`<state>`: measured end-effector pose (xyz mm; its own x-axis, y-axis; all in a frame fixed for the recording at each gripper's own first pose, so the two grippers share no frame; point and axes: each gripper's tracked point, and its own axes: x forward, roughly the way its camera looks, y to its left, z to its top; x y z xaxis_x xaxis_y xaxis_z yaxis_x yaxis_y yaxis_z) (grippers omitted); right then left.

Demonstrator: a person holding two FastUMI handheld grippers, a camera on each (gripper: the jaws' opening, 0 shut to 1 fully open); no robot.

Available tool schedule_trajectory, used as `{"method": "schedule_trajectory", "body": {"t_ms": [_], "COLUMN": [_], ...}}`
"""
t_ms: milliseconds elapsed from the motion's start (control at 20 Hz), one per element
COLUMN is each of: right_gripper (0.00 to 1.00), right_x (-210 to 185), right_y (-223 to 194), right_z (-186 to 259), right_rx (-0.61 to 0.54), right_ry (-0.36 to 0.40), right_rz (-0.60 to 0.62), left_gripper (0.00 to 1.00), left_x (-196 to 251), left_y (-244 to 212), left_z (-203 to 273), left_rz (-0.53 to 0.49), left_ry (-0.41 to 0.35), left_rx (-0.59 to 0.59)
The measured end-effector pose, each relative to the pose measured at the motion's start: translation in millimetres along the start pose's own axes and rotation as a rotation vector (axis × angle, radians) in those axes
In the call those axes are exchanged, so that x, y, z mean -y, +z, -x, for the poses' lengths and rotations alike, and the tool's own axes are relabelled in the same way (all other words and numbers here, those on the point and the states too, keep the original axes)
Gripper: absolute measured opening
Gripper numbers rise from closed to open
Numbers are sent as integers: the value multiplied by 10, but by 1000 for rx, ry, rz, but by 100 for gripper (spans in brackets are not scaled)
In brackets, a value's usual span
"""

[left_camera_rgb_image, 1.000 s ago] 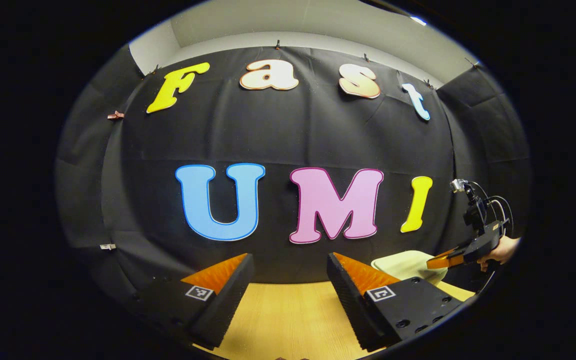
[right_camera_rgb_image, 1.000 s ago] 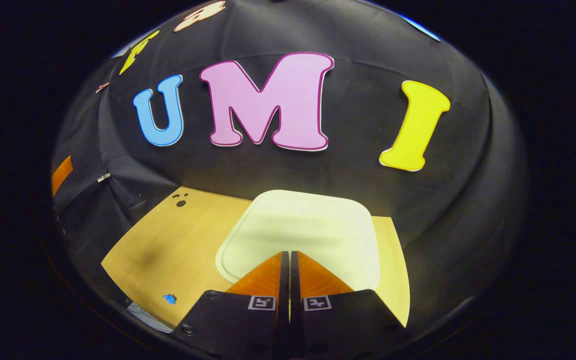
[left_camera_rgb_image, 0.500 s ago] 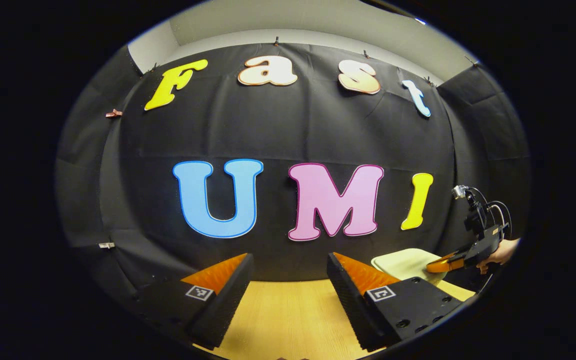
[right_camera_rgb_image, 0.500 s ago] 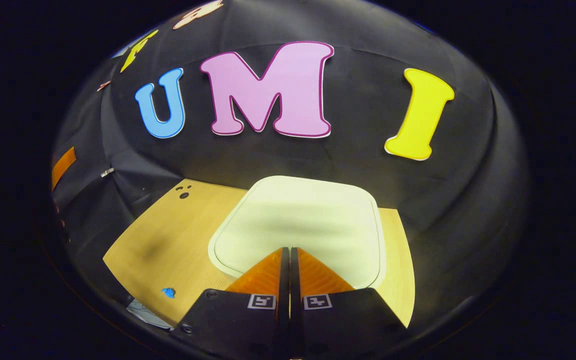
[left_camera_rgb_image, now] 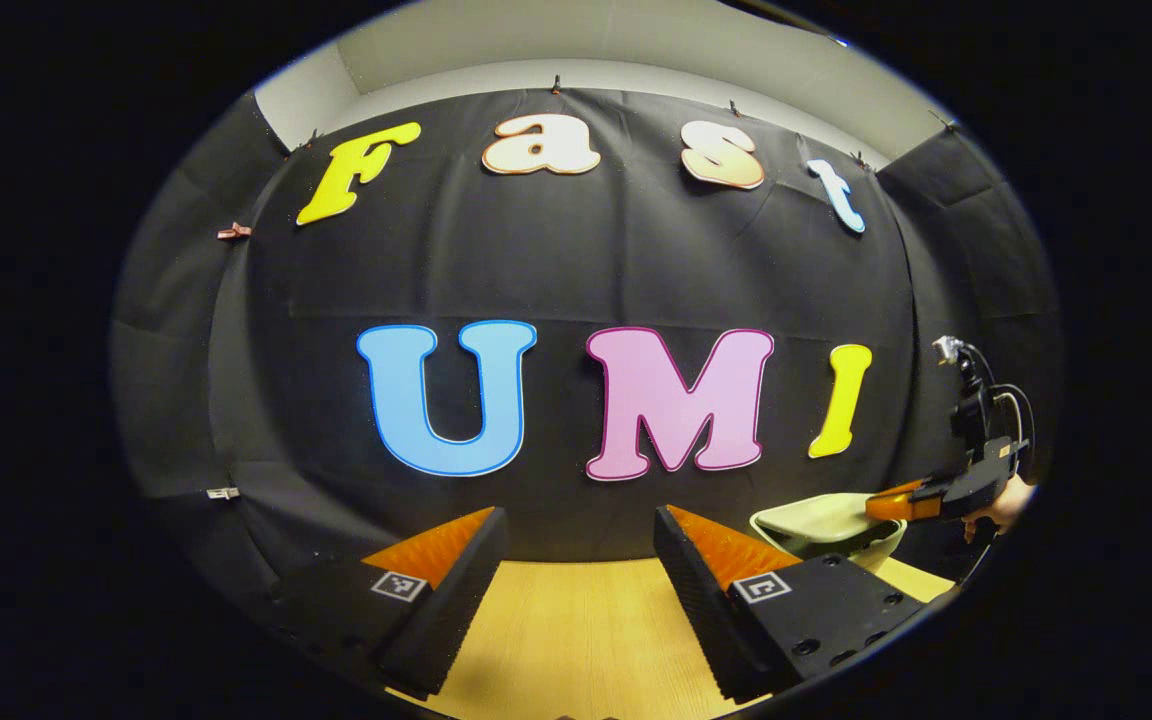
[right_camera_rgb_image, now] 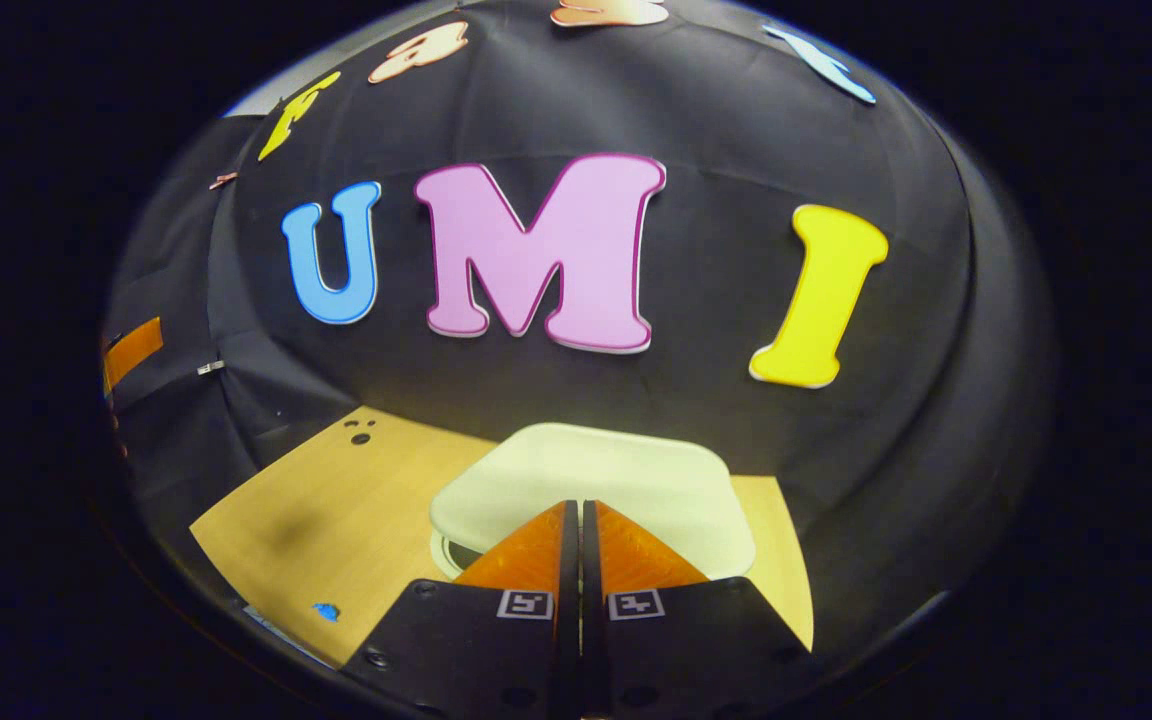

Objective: Press the lid of the desktop garbage bin to open it, pick up the crumpled paper on the desktop and throw it into the bin, then pick up the pop can on the desktop and drop it into the bin, and finally close the garbage bin lid.

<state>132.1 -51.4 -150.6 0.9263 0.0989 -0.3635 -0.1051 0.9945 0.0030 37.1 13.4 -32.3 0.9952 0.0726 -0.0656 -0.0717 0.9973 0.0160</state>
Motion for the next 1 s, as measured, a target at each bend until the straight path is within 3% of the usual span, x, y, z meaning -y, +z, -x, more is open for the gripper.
{"method": "schedule_trajectory", "body": {"t_ms": [400,850,1000], "right_gripper": [5,6,20], "right_x": [52,-167,-315], "right_y": [468,568,572], "right_z": [192,433,554], "right_rx": [193,225,232], "right_ry": [-63,-8,38], "right_rz": [97,40,-7], "left_gripper": [95,95,95], "left_x": [-11,22,40], "left_y": [-11,-194,-418], "left_z": [25,91,123], "left_rz": [7,22,25], "left_ry": [3,-35,-57], "left_rx": [-5,-59,-116]}}
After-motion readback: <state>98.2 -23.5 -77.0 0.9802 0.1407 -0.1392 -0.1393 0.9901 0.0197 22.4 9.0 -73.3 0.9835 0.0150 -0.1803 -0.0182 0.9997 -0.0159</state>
